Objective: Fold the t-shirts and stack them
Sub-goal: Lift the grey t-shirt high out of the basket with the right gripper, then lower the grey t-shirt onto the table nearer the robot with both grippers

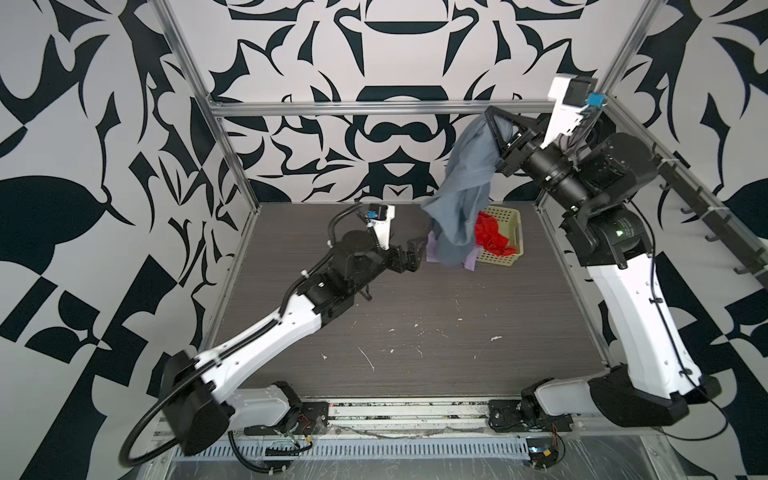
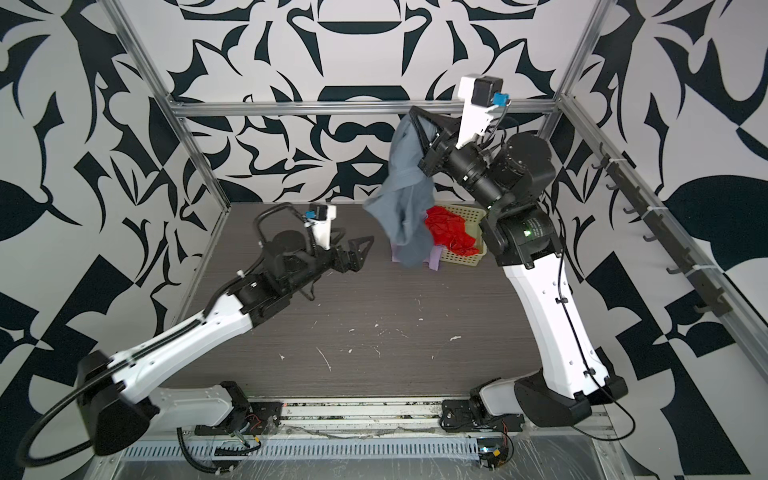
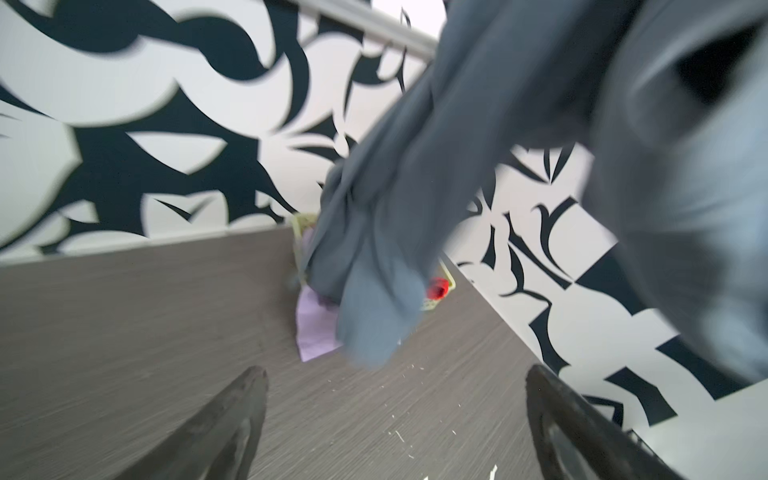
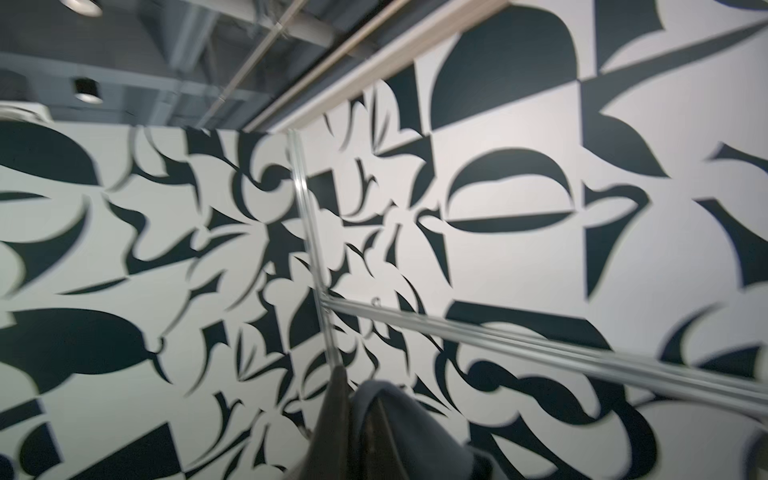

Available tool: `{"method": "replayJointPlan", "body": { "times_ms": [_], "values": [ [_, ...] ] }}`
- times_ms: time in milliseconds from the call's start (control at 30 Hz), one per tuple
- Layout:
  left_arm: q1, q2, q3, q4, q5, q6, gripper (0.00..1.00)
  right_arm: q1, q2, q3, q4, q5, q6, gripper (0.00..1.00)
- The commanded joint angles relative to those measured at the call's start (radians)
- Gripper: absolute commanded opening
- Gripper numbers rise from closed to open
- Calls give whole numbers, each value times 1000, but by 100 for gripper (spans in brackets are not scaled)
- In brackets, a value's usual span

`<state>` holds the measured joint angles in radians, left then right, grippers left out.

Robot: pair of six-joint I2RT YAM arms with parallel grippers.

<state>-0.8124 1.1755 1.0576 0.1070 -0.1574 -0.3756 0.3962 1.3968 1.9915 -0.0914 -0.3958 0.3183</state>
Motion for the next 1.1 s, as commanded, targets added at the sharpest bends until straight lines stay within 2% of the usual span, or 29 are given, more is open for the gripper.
{"method": "replayJointPlan", "body": {
  "times_ms": [0,167,267,433,633,767,900,1067],
  "values": [
    [6,-136,-57,-57,-132,36,100,59,77,34,113,-103,102,0],
    [6,-343,-114,-235,-261,29,97,102,159,44,190,-107,193,0],
    [5,-448,-162,-291,-326,18,97,136,225,96,186,-121,206,0],
    [6,-511,-195,-380,-387,-33,96,145,243,84,139,-104,181,0],
    [6,-392,-167,-545,-408,-136,96,144,86,-161,9,70,-2,0],
    [7,-272,-186,-640,-407,-266,96,144,-79,-456,-63,304,-106,0],
    [14,-177,-286,-580,-398,-409,96,139,-208,-726,-128,515,-116,0],
    [112,-47,-372,-399,-232,-499,90,121,-279,-941,-218,700,-66,2]
  ]
}}
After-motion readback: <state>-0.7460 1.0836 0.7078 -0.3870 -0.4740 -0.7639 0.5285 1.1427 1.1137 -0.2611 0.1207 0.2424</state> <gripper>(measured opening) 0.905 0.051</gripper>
